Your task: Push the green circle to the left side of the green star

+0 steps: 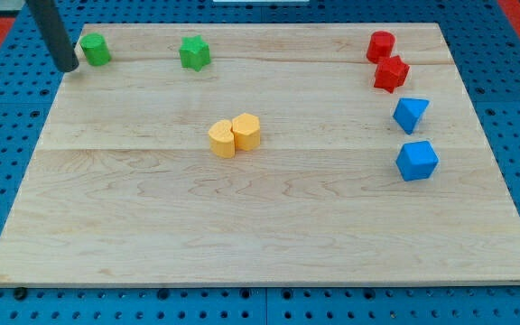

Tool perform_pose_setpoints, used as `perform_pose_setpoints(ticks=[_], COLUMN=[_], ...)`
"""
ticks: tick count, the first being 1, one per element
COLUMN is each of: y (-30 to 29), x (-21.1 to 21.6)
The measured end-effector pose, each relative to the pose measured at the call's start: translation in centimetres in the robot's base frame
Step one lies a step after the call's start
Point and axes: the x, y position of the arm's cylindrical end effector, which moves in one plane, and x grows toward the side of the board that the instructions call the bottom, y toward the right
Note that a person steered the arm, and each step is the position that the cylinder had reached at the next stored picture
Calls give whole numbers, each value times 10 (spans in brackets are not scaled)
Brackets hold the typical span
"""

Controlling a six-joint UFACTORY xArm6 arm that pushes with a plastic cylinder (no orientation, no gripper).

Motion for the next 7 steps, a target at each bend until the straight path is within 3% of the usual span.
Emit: perform_pose_setpoints(ticks=[1,3,5,7], y=[-9,25,110,106], x=[-10,-42,-52,-55])
